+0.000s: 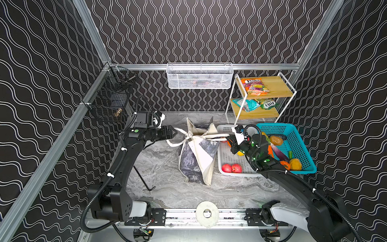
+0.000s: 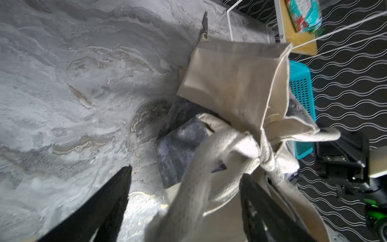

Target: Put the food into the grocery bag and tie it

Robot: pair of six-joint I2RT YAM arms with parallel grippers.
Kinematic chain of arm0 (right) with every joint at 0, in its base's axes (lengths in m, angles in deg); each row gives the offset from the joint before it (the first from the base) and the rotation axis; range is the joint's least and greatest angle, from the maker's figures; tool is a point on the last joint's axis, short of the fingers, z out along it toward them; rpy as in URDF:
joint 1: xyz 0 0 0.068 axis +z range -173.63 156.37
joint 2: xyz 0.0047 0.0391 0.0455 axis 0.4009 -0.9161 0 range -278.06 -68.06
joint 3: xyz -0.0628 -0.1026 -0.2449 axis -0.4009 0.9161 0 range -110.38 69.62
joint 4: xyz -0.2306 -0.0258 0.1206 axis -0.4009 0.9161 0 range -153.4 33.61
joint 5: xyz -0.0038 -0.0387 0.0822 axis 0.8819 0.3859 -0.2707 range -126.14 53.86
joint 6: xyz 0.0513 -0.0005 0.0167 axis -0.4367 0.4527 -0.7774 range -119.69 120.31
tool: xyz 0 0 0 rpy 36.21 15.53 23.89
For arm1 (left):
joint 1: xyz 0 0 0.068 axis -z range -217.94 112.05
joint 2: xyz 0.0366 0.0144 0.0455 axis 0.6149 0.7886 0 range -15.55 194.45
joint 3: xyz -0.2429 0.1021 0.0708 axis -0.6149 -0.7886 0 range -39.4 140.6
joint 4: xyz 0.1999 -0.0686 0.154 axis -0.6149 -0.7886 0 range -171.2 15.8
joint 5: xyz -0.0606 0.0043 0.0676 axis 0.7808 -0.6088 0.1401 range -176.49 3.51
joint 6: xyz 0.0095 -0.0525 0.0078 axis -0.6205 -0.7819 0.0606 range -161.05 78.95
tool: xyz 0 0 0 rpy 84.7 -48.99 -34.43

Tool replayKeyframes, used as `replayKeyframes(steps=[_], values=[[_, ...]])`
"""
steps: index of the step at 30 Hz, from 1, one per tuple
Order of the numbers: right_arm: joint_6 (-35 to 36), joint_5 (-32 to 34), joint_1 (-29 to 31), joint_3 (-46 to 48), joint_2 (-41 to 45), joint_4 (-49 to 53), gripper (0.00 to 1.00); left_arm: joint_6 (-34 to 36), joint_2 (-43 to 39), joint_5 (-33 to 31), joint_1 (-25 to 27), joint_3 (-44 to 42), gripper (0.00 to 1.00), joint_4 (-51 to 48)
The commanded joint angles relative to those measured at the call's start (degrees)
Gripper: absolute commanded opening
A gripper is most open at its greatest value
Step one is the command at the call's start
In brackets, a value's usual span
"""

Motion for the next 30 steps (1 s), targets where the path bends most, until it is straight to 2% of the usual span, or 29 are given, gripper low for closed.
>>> replayKeyframes(steps=[1, 4, 10, 14, 20, 25, 30], values=[[0.95, 0.0, 0.04, -0.46, 0.17, -0.87, 0.0, 4.61, 0.73, -0.47, 0.02, 0.28, 0.72, -2.76], [0.7, -0.23, 0.04, -0.78, 0.02, -0.73, 0.0, 4.5, 1.81, 0.24, 0.11, 0.36, 0.54, -0.77], [-0.3, 0.41, 0.04, -1.24, -0.13, -1.04, 0.0, 1.26, 1.52, -3.83, 0.02, 1.02, 0.01, 4.96], [-2.65, 2.73, -0.13, -1.33, 0.77, -1.52, 0.0, -1.58, -3.6, -8.51, -2.02, -0.52, 0.0, 8.21], [-9.0, 8.4, -2.08, -0.2, 1.55, -3.7, 0.0, -5.21, -11.92, -14.77, -9.87, -4.09, 0.0, 7.81], [-12.7, 12.13, -4.19, 1.0, 1.28, -3.39, 0.0, -6.67, -15.08, -16.0, -14.47, -6.18, 0.0, 7.2], [-13.85, 14.44, -5.49, 1.92, 1.36, -2.2, 0.0, -7.77, -15.77, -14.46, -18.08, -7.06, 0.0, 7.29]])
